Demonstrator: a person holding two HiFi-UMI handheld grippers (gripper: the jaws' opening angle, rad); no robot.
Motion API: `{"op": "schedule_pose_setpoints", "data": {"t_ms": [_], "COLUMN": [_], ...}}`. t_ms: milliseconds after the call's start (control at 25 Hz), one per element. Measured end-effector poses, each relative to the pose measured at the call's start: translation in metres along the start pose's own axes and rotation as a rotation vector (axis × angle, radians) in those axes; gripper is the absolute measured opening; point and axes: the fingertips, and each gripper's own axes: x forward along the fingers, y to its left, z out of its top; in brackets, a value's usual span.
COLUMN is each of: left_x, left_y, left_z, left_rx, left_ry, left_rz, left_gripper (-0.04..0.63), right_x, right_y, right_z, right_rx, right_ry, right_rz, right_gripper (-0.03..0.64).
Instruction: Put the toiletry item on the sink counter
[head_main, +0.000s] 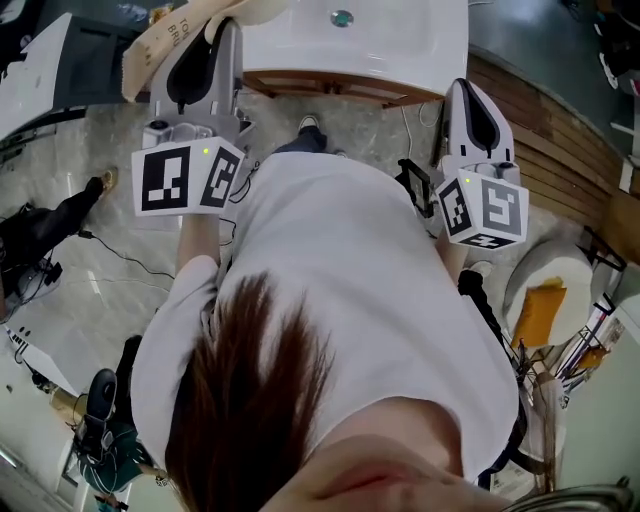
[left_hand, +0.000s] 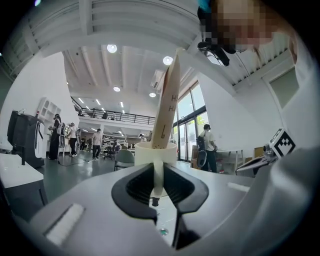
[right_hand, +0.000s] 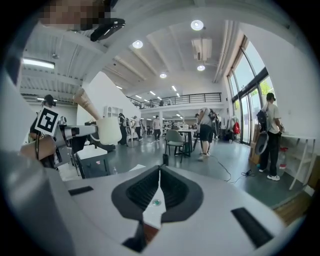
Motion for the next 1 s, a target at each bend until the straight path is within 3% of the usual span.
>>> {"op": "schedule_pose_setpoints", "data": {"t_ms": [200,600,1000], "left_x": [0.03,0.054,0.063], "left_y": [0.026,0.049,0.076], "left_z": [0.003,-0.006,-0.024], "left_rx": [-0.005,-0.014,-0.049], "left_ry": [0.007,0.036,0.068], "left_rz": [-0.021,-0.092,-0.075], "left_gripper": [0.049,0.049,0.049], "right_x": [0.03,0.053,0.08], "right_y": [-0.003,0.002,0.013], "right_z": [0.018,0.012,0.009], "right_rx": [-0.003,0.026,0.029], "right_ry": [-0.01,0.026,0.051], "right_rz": [-0.036,-0.107,-0.104], "right_gripper": [0.011,0.011,0.011]}}
